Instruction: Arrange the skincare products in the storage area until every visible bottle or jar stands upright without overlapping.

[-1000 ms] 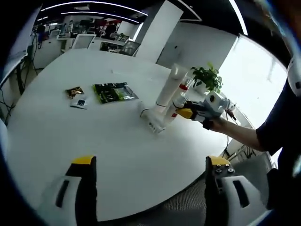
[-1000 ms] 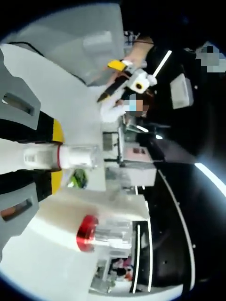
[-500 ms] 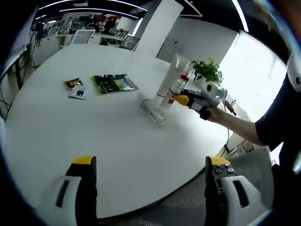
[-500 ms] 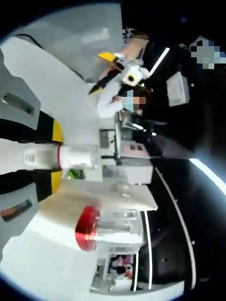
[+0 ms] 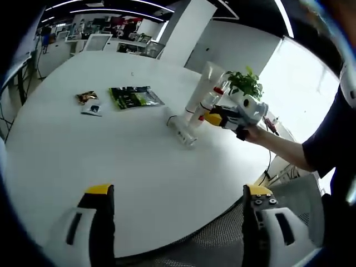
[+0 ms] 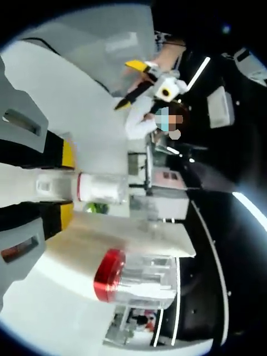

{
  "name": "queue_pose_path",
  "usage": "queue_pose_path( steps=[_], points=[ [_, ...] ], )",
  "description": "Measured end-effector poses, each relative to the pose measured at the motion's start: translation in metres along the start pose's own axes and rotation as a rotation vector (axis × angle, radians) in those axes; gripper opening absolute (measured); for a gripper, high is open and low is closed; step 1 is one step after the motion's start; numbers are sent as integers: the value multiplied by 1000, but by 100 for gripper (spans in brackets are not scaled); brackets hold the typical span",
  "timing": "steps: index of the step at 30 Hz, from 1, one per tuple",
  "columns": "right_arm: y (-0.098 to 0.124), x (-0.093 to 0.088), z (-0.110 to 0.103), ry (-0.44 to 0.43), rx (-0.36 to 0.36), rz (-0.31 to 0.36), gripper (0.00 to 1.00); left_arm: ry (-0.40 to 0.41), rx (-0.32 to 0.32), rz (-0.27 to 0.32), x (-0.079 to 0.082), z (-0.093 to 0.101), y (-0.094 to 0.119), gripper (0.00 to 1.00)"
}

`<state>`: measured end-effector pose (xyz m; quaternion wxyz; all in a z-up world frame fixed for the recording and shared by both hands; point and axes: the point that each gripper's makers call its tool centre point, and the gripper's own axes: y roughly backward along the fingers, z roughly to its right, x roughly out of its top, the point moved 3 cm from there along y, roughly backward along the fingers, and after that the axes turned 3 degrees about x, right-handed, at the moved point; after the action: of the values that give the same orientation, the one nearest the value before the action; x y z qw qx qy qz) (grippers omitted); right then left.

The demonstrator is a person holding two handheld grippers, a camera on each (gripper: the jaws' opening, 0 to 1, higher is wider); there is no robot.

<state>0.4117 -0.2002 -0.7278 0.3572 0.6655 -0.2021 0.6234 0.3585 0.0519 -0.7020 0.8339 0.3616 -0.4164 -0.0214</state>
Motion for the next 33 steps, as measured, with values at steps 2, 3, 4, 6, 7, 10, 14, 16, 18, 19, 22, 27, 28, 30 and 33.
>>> queue_pose_path(
  steps=[2, 3, 4, 6, 7, 10, 14, 16, 18, 19, 22, 27, 28, 30, 33],
  points=[
    [0, -2, -1, -2, 0, -8, 13, 0, -1, 2, 0, 0, 0, 90],
    [0, -3, -1, -3, -1, -12, 13, 0, 0, 1, 0, 0, 0, 90],
    [0, -4, -2, -3, -1, -16, 13, 0, 0, 0, 0, -1, 1, 90],
    [0, -7, -1, -2, -8, -29, 12, 0, 0, -1, 0, -1, 1, 90],
    [0, -8, 0, -2, -11, -33, 11, 1, 0, -2, 0, -2, 1, 90],
    [1, -12, 2, -9, -17, -39, 11, 1, 0, -4, 0, -2, 1, 90],
    [2, -15, 4, -9, -18, -49, 11, 1, -4, -4, 0, -1, 0, 90],
    [2, -15, 5, -9, -18, -51, 11, -1, -6, -5, 0, -1, -1, 90],
    [3, -17, 4, -10, -13, -59, 11, -1, -7, -7, 0, 0, -1, 90],
    [3, -18, 4, -10, -12, -63, 11, 0, -9, -7, 0, 0, -1, 90],
    [5, -20, 4, -7, -9, -76, 11, -1, -10, -7, 0, 0, -1, 90],
    [7, -22, 6, -13, -18, -88, 10, -2, -12, -7, 0, 1, -1, 90],
    [7, -23, 6, -15, -20, -90, 10, -3, -12, -7, 0, 1, -1, 90],
    [8, -23, 6, -15, -22, -93, 10, -1, -12, -6, 0, 1, -1, 90],
    [10, -25, 5, -27, -28, -97, 9, -2, -17, -6, 0, 3, -1, 90]
  ],
)
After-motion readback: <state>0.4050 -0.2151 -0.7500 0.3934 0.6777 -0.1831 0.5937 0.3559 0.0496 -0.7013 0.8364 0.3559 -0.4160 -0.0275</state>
